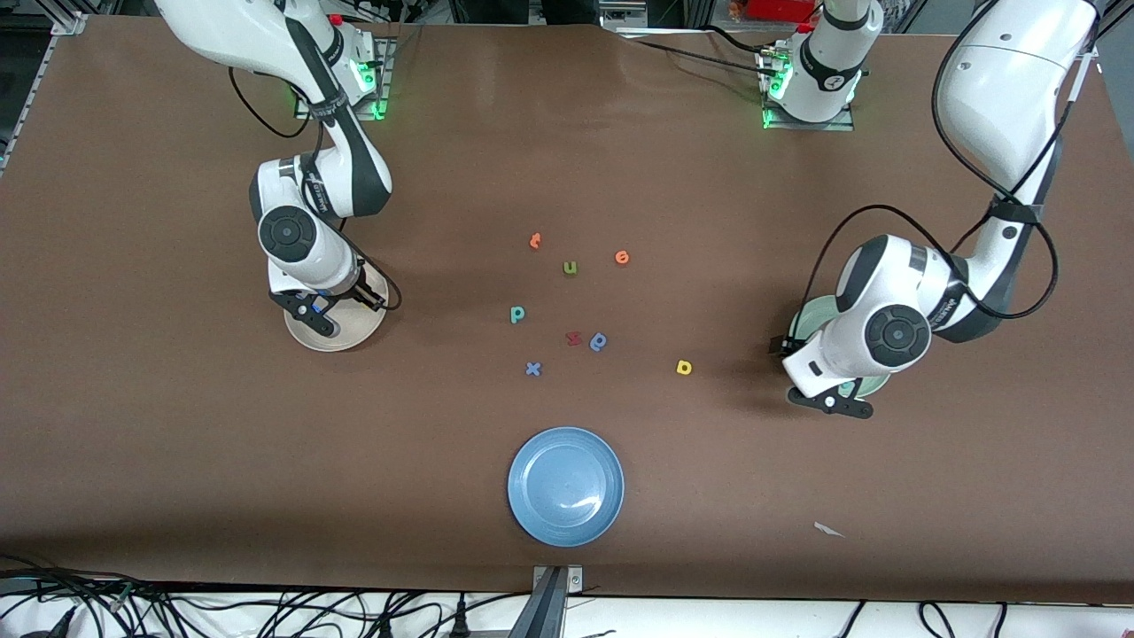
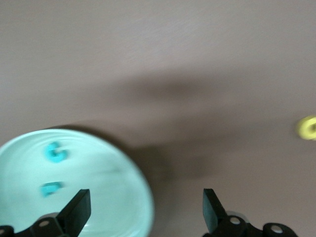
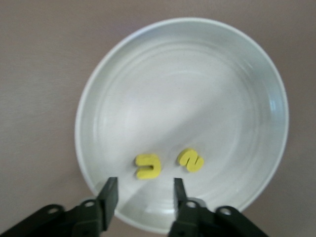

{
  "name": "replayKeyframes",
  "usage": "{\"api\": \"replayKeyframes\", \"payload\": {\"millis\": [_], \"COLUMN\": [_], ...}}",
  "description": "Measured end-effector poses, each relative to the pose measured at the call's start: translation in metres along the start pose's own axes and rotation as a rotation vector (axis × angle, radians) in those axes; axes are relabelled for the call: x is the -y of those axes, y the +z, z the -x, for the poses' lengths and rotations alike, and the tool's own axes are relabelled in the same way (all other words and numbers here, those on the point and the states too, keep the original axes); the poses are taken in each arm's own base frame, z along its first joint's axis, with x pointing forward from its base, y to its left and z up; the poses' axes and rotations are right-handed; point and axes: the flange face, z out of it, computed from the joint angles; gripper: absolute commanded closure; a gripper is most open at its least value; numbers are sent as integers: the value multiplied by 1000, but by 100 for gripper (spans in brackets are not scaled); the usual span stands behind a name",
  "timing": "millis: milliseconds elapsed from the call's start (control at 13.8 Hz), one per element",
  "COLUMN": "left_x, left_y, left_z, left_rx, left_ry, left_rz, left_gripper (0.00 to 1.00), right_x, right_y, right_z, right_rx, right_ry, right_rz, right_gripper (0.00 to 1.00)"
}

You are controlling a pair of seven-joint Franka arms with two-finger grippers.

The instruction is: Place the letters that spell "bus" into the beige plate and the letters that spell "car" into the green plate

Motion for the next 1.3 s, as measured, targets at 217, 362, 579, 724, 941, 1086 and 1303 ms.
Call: {"api": "replayKeyframes", "payload": {"millis": [217,362,579,724,941,1086,1303], "left_x": [-68,-97,-113,-118,-133,-144,-150], "left_y": [4,15,35,40,40,43,53], "left_z": [-12,-20,-25,-26,-25,-24,-23], "left_rx": [-49,-101,-126,-127,-132,-145,-138], "left_ry": [-109,-169,-215,-232,-251,-247,-243], "left_rz": [28,66,101,108,112,121,119], "left_gripper": [0,0,1,3,8,17,27], "right_x": [40,71,127,165,198,206,211], "right_y": [-66,-92,-80,-56,-10,12,17], "right_z": [11,28,71,100,129,137,140], "right_rx": [73,97,63,28,-8,-15,-19], "right_ry": [0,29,60,53,26,18,20], "right_rz": [-31,-83,-109,-133,-154,-152,-173], "right_gripper": [0,1,11,23,42,42,41]}}
